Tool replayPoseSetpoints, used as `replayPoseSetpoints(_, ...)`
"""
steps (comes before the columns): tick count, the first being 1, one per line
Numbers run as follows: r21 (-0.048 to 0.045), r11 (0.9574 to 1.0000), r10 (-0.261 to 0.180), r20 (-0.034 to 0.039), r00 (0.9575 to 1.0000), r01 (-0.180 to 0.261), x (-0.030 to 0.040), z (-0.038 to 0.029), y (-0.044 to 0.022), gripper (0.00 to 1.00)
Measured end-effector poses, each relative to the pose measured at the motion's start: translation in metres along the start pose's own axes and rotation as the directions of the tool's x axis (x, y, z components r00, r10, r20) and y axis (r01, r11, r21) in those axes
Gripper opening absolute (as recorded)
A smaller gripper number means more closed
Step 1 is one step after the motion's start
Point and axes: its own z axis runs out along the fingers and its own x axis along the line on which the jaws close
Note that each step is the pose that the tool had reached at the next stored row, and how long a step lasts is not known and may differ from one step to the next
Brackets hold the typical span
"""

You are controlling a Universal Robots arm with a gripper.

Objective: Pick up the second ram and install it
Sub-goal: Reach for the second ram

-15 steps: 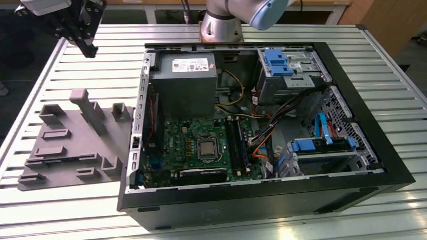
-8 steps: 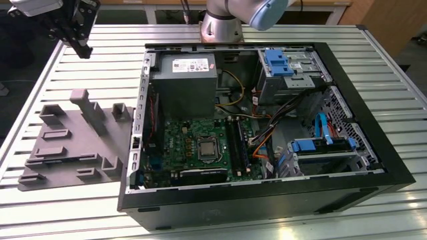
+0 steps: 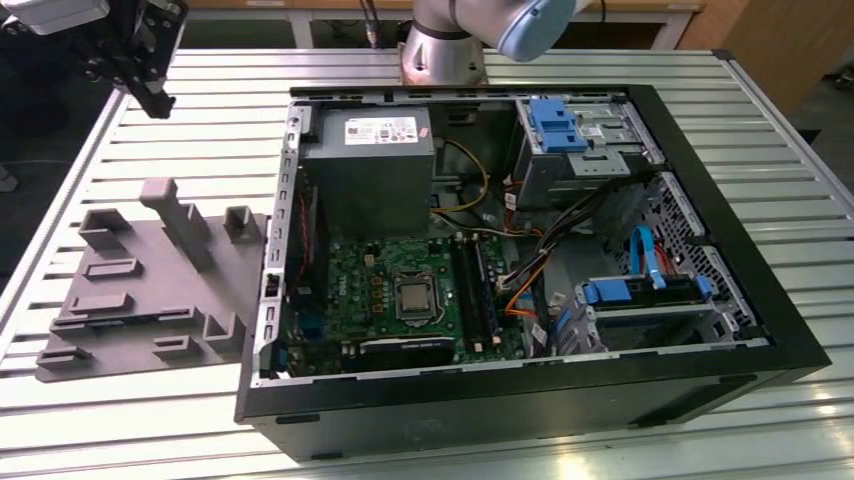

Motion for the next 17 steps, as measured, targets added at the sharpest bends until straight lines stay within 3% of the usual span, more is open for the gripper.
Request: replayPoseSetpoints(17, 0.0001, 1.0000, 0.000, 0.0000, 1.0000, 0.000, 0.0167, 0.0013, -0.0013, 0.11)
